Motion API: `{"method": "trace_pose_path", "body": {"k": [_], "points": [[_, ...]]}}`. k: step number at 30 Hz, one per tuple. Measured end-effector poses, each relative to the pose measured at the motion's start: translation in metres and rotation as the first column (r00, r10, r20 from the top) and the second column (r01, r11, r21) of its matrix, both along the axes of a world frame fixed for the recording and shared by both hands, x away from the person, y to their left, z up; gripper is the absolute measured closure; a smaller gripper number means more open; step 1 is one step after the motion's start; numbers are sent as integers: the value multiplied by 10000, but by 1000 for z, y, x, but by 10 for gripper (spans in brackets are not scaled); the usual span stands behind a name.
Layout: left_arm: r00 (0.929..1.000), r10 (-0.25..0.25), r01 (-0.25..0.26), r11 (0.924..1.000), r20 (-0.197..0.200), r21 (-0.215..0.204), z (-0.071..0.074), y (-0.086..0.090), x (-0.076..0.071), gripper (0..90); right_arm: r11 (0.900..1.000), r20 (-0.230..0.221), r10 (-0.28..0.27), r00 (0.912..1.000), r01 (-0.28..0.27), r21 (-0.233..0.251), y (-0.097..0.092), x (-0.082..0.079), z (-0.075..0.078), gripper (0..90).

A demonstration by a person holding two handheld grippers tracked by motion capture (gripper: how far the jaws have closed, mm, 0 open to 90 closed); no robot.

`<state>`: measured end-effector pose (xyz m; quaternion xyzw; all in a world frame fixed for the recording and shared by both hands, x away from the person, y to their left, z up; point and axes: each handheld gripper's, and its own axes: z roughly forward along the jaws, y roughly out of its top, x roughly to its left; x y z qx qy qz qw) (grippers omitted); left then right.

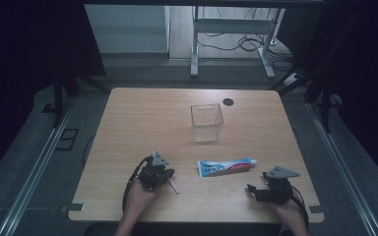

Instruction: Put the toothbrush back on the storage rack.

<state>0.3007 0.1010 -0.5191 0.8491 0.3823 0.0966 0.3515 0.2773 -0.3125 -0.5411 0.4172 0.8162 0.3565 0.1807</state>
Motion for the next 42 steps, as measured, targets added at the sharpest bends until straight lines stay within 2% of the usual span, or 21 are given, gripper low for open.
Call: {"method": "trace_pose_path", "body": {"k": [7, 15, 20, 25, 30, 42], "points": [[9993, -299, 302, 9995, -229, 125, -8, -13, -2, 895, 10000, 6, 3, 10000, -3, -3, 0, 0, 0, 181], [9985, -316, 318, 9995, -445, 29, -12, -11, -9, 894, 10000, 30, 23, 10000, -23, -8, 0, 0, 0, 181], [9987, -201, 201, 9998, -478, -9, -12, -4, -16, 893, 10000, 30, 21, 10000, -21, -9, 0, 0, 0, 181], [9988, -25, 37, 9997, -483, 232, -11, 7, -23, 893, 10000, 29, 22, 10000, -22, -7, 0, 0, 0, 181], [9985, 174, -159, 9995, -526, 277, -10, 18, -28, 892, 10000, 28, 19, 10000, -19, -7, 0, 0, 0, 181], [9965, 662, -638, 9968, -507, 486, -9, 44, -32, 883, 10000, 28, 11, 10000, -11, 4, 0, 0, 0, 181]]}}
